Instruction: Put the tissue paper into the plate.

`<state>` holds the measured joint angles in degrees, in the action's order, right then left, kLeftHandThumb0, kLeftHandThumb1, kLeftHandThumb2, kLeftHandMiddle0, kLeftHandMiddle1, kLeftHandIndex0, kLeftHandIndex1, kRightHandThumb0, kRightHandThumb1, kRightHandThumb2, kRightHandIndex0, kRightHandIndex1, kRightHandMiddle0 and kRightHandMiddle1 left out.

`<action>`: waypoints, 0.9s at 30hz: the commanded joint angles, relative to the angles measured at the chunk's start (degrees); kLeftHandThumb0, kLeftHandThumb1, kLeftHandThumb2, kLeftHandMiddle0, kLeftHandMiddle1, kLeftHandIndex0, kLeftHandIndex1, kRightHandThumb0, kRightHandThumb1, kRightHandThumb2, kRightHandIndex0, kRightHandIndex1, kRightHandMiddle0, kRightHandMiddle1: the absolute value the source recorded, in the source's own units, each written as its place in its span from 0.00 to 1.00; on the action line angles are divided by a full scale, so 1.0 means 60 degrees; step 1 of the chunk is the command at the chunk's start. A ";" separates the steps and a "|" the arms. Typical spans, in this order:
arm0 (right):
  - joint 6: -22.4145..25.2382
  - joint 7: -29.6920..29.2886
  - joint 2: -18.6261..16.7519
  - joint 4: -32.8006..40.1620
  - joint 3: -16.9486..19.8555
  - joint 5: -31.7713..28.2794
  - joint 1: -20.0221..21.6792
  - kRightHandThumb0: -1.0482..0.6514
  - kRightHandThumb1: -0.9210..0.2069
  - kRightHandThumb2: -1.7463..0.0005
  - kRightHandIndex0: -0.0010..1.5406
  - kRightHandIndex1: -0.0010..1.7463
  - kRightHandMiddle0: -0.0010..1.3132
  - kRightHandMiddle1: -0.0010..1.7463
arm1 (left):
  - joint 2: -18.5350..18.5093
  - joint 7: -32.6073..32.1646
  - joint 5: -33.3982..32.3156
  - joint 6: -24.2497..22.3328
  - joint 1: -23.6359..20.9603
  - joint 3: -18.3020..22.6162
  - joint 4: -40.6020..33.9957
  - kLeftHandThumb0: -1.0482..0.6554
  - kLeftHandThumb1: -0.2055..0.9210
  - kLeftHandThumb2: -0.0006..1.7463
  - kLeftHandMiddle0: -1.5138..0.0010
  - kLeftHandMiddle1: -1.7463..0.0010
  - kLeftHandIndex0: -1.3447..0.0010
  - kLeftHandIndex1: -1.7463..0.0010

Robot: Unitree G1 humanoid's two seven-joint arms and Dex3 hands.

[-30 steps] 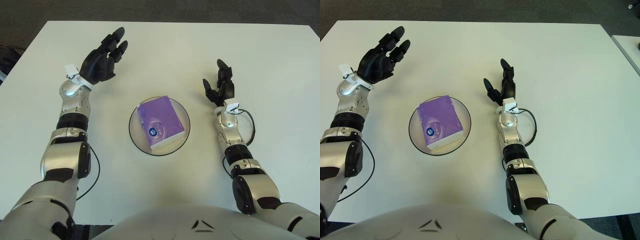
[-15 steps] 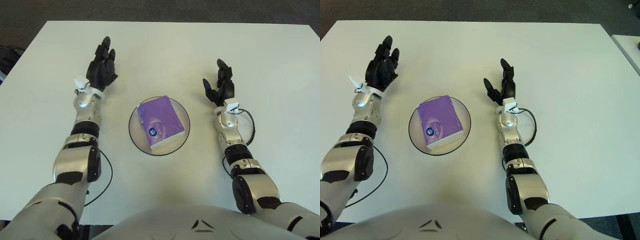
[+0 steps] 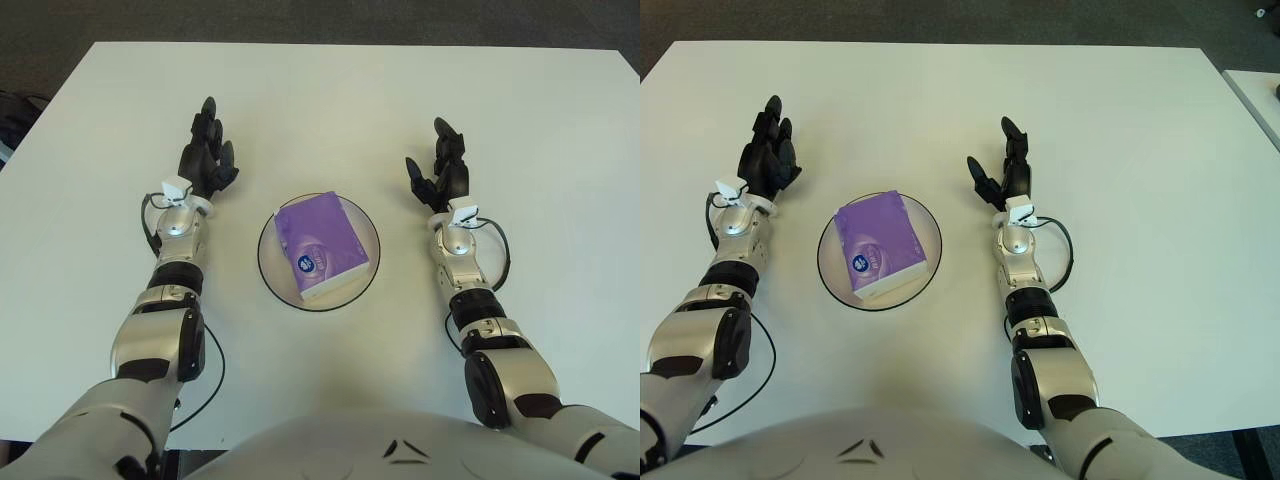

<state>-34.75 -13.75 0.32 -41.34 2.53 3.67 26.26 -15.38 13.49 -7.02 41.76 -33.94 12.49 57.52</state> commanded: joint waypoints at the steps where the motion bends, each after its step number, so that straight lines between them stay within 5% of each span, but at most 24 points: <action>1: -0.0151 0.0024 -0.0182 -0.1052 -0.0068 0.0140 -0.1623 0.26 0.00 0.80 0.24 0.00 0.00 0.24 | 0.0179 -0.0530 0.0357 0.0246 0.0404 -0.0102 0.0191 0.00 1.00 0.46 1.00 1.00 0.98 0.99; 12: -0.0190 -0.0002 -0.0123 -0.1175 -0.0121 0.0247 -0.1547 0.27 0.00 0.79 0.25 0.01 0.00 0.24 | 0.0561 -0.1718 0.1262 0.0258 0.1003 -0.0596 -0.0436 0.00 1.00 0.54 1.00 1.00 0.99 0.97; 20: -0.0259 -0.0044 -0.0125 -0.1299 -0.0114 0.0257 -0.1483 0.28 0.00 0.78 0.25 0.01 0.00 0.24 | 0.0965 -0.0701 0.0138 -0.0297 0.1243 -0.0330 -0.0830 0.07 1.00 0.58 1.00 1.00 1.00 0.92; 27: -0.0258 0.0037 -0.0126 -0.1325 -0.0087 0.0183 -0.1454 0.28 0.01 0.78 0.25 0.01 0.00 0.23 | 0.1008 -0.0827 0.0269 -0.0321 0.1365 -0.0463 -0.0959 0.09 1.00 0.59 1.00 1.00 1.00 0.91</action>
<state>-35.18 -13.75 0.39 -42.08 2.49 3.71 26.34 -11.13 8.24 -5.69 40.48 -30.19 10.34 50.95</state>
